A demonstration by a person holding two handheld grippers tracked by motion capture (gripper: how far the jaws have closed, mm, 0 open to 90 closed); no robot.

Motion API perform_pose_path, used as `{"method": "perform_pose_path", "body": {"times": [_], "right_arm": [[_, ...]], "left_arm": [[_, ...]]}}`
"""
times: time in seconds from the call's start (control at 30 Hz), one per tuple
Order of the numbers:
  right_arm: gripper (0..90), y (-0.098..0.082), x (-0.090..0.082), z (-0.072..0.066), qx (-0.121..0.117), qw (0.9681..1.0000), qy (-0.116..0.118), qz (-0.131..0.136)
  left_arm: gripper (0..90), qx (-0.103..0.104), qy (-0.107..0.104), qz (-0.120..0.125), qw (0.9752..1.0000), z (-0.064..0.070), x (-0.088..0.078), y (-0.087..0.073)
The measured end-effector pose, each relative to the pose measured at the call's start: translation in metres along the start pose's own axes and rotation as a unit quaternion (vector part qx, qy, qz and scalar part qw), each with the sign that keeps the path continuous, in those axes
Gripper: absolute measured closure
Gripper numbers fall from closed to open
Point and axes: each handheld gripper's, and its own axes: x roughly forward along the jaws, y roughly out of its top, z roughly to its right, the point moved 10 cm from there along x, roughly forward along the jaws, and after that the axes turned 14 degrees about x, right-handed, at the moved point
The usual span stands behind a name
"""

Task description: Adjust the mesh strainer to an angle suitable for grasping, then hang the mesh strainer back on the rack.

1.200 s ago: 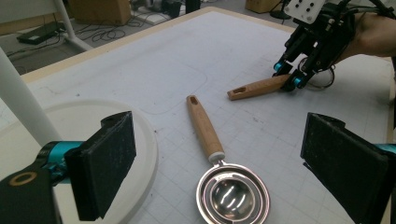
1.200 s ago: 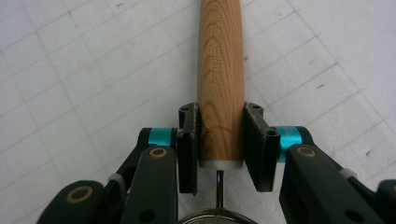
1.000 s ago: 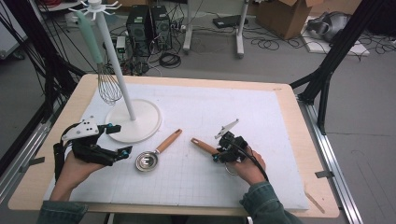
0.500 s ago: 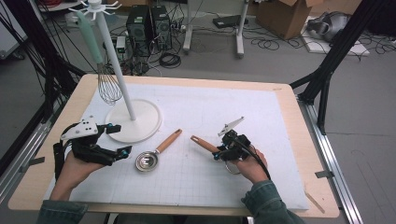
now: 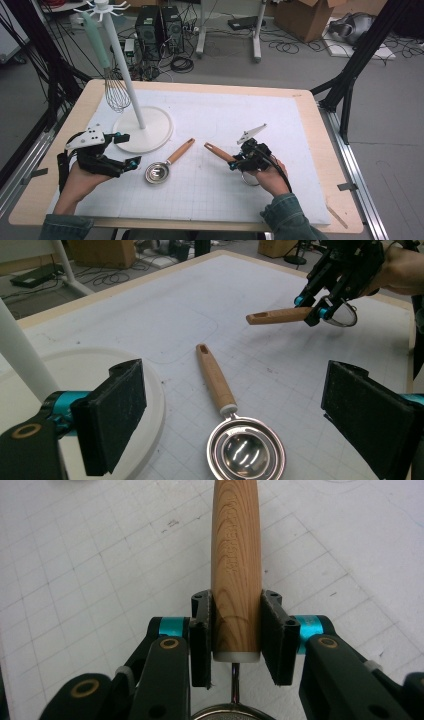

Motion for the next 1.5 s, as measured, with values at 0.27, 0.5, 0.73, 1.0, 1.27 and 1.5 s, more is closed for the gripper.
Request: {"method": "perform_pose_path", "body": {"times": [0.27,0.5,0.73,1.0,1.27,1.5], "right_arm": [[69.1,0.001,-0.005,0.000,0.000,1.0000,0.003,0.008],[69.0,0.002,-0.011,-0.001,0.004,0.9997,0.010,0.020],[69.1,0.004,-0.016,-0.003,0.004,0.9993,0.017,0.032],[69.0,0.005,-0.020,-0.005,0.004,0.9990,0.023,0.037],[69.0,0.007,-0.022,-0.008,0.001,0.9987,0.029,0.042],[69.0,0.012,-0.026,-0.013,-0.001,0.9976,0.038,0.058]], "left_arm": [[11.3,-0.001,-0.001,0.001,1.0000,0.002,0.001,0.001],[12.0,-0.001,-0.003,0.001,1.0000,0.002,0.001,0.002],[12.4,-0.003,-0.008,0.000,1.0000,0.003,0.002,0.002],[12.7,-0.004,-0.011,-0.001,0.9999,0.003,0.003,0.003],[13.8,-0.007,-0.015,0.002,0.9999,0.004,0.004,0.004],[16.1,-0.014,-0.025,0.005,0.9996,0.005,0.007,0.006]]}}
